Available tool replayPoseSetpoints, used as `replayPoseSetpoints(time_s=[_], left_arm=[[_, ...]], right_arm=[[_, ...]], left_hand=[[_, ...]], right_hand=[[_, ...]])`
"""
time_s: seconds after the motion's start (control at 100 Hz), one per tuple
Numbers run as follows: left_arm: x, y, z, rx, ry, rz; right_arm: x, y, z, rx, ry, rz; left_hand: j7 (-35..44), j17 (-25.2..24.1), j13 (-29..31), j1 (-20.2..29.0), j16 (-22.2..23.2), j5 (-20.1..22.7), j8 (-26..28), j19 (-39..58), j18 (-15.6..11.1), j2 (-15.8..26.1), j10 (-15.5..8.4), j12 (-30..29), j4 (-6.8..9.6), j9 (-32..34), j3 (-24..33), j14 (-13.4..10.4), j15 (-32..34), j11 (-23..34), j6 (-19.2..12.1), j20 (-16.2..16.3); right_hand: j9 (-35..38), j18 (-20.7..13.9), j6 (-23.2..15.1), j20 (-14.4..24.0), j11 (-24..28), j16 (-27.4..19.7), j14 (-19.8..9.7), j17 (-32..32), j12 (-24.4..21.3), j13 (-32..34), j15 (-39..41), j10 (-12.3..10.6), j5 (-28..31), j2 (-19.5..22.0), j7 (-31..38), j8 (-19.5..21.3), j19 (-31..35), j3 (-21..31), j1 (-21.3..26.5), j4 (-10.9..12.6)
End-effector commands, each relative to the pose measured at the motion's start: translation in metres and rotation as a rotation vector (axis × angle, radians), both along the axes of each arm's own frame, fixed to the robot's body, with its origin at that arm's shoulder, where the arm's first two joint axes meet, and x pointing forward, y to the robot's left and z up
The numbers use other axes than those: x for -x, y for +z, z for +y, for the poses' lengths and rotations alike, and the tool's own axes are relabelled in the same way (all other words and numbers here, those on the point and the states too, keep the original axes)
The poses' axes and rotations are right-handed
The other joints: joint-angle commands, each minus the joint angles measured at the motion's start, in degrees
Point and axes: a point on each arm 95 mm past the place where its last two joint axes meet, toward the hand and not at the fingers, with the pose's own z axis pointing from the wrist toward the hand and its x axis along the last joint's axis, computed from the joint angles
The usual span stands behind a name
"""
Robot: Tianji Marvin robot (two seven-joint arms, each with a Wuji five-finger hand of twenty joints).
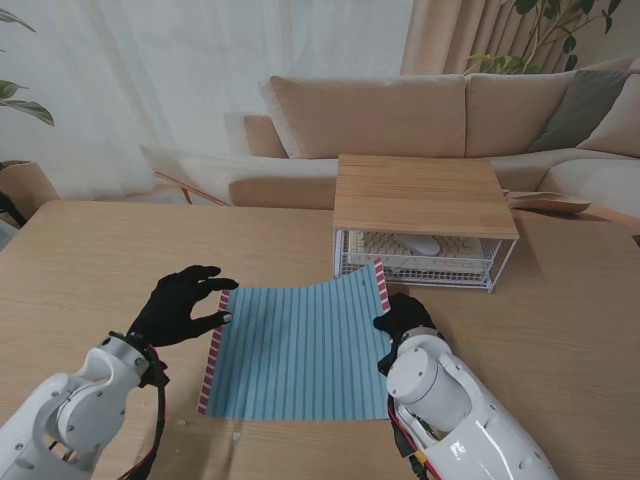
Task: Unroll the mouse pad and set up the keyboard and mouse from the tabletop organizer
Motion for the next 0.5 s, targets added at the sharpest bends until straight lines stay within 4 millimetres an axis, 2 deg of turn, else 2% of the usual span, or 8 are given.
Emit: replayPoseSetpoints(time_s=[0.0,0.1,0.17,0.26,0.28,0.3,0.33,0.49], left_arm=[[0.011,-0.002,-0.026,0.084,-0.032,0.025],[0.018,-0.004,-0.044,0.264,-0.012,0.072],[0.022,-0.007,-0.053,0.37,0.003,0.113],[0.024,-0.014,-0.06,0.46,0.03,0.148],[0.025,-0.016,-0.061,0.468,0.037,0.152],[0.025,-0.018,-0.061,0.472,0.044,0.153],[0.024,-0.02,-0.061,0.473,0.054,0.157],[0.019,-0.022,-0.053,0.5,0.104,0.159]], right_arm=[[0.004,-0.002,0.0,-0.023,0.015,0.005],[0.005,-0.003,-0.003,-0.036,0.012,0.0],[0.007,-0.004,-0.006,-0.028,0.009,-0.001],[0.008,-0.003,-0.01,-0.013,0.001,-0.003],[0.009,-0.003,-0.011,-0.007,0.001,-0.005],[0.009,-0.002,-0.013,-0.001,0.002,-0.006],[0.01,-0.002,-0.015,0.009,0.004,-0.009],[0.014,-0.001,-0.029,0.068,-0.003,-0.039]], left_hand=[[-1.44,-0.68,-1.69,-2.64,0.93,-2.42,-0.92,-3.02,1.2,1.1,1.29,-0.88,2.22,-1.48,-2.7,0.1,-1.7,-1.37,0.74,0.3],[-3.16,-0.74,-1.87,-1.46,1.86,-3.81,-1.8,-3.52,1.06,1.2,0.76,-0.8,2.66,-1.43,-4.84,0.4,-2.27,-1.19,2.07,2.78],[-3.84,-0.96,-2.33,-1.01,1.86,-6.25,-2.03,-3.69,0.64,1.07,0.65,-0.94,2.75,-1.63,-4.92,0.48,-2.8,-1.48,2.5,3.3],[-3.49,-1.51,-2.61,-0.55,2.03,-6.63,-1.92,-4.77,0.55,0.97,0.93,-1.16,2.79,-1.67,-5.01,0.7,-3.43,-1.86,2.89,3.66],[-3.38,-1.57,-2.54,-0.46,2.16,-6.51,-1.9,-5.07,0.64,1.0,1.72,-1.2,2.79,-1.7,-5.07,0.93,-3.44,-1.95,2.91,3.8],[-3.06,-1.15,-2.38,-0.04,3.48,-6.31,-1.99,-7.13,0.9,1.13,3.16,-1.18,2.91,-1.72,-5.93,1.34,-3.65,-1.88,3.0,6.77],[-2.94,-1.26,-2.15,0.08,3.92,-5.94,-2.03,-7.91,1.53,1.12,4.61,-1.11,2.94,-1.72,-6.22,2.1,-3.4,-1.73,2.85,7.67],[-3.6,-1.92,-2.29,0.59,2.89,-4.25,-2.38,-13.34,1.36,1.15,5.59,-1.16,2.97,-1.84,-6.52,2.25,-3.27,-1.82,1.73,7.81]], right_hand=[[2.04,0.05,-0.45,1.74,2.3,0.44,0.01,0.88,0.78,3.25,1.78,4.72,1.55,0.0,2.87,1.64,4.07,3.65,2.84,0.62],[1.88,-0.16,-0.47,1.71,2.35,0.52,0.04,0.57,0.83,2.94,1.89,4.79,1.44,0.08,2.84,1.69,3.9,3.49,2.94,0.63],[1.88,-0.19,-0.46,1.71,2.37,0.52,0.03,0.57,0.83,3.07,1.91,4.71,1.43,0.05,2.81,1.7,3.89,3.42,2.93,0.66],[1.83,-0.2,-0.4,1.72,2.36,0.52,0.08,0.57,0.82,2.96,1.88,4.8,1.44,0.12,2.8,1.7,3.88,3.4,2.98,0.68],[1.83,-0.2,-0.54,1.73,2.37,0.53,0.11,0.57,0.82,2.98,1.89,4.73,1.43,0.15,2.8,1.71,3.88,3.36,2.95,0.68],[1.85,-0.2,-0.62,1.73,2.38,0.53,0.12,0.57,0.82,3.0,1.9,4.68,1.42,0.15,2.8,1.71,3.88,3.33,2.91,0.66],[1.85,-0.2,-0.71,1.73,2.38,0.52,0.06,0.57,0.82,2.98,1.87,4.64,1.44,0.16,2.82,1.73,3.88,3.31,2.89,0.67],[1.88,-0.2,-0.73,1.75,2.36,0.49,-0.1,0.57,0.8,3.07,1.79,4.54,1.49,0.15,2.82,1.73,3.88,3.3,2.82,0.65]])
